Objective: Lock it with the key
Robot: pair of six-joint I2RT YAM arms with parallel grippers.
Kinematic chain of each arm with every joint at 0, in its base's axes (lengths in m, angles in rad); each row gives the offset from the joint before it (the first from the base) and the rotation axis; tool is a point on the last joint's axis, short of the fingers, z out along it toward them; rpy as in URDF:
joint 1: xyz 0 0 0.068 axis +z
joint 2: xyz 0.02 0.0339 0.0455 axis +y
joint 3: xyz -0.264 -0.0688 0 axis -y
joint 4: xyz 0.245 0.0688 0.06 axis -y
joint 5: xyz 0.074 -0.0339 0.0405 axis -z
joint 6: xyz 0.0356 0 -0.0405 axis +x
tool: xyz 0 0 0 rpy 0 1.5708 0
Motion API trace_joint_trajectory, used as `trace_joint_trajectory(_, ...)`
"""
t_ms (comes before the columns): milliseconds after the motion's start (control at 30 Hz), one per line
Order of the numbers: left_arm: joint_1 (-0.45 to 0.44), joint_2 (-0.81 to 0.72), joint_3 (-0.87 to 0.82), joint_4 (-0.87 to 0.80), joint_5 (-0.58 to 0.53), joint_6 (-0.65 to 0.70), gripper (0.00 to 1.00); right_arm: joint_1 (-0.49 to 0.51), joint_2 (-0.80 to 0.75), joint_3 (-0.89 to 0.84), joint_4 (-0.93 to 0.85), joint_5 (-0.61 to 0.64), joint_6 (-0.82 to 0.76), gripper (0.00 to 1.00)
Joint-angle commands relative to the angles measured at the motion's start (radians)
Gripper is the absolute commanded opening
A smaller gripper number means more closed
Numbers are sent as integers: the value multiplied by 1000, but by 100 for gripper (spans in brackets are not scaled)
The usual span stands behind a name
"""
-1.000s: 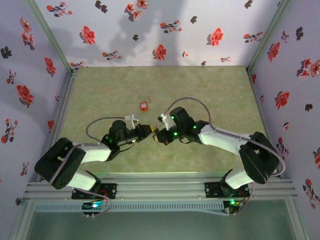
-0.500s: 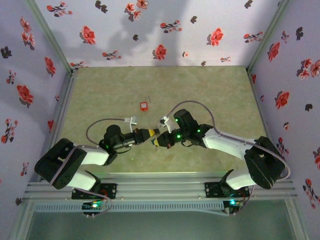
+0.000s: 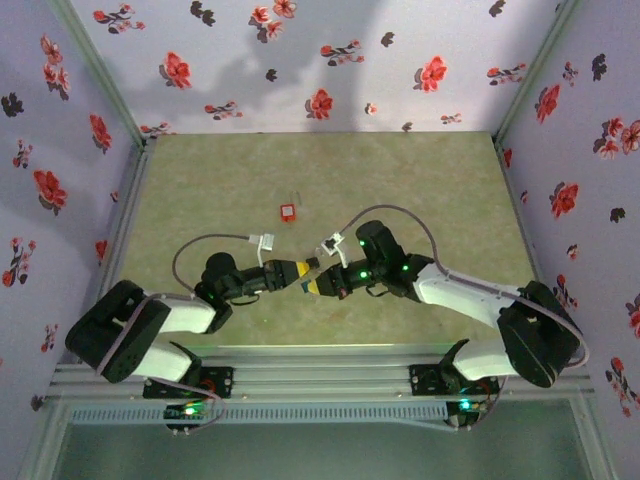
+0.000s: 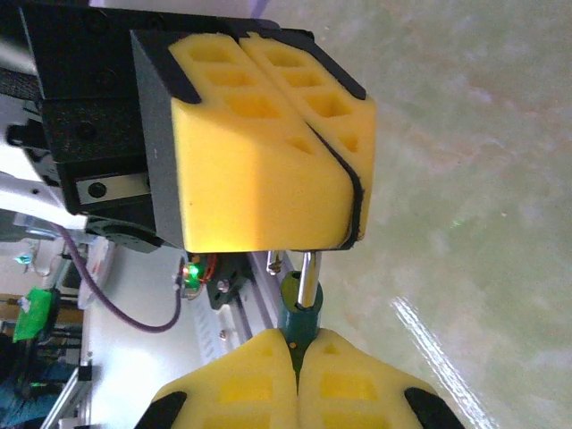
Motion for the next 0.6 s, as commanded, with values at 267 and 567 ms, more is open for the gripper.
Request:
trace_joint_trajectory(267,-62,-80,-27,-43,-8,64,0,8,-54,9,281,-197,69,0)
trace_joint_trajectory(567,-108,-118,-27,-45,-8,74,0,2,-76,11,309,-212,80,0)
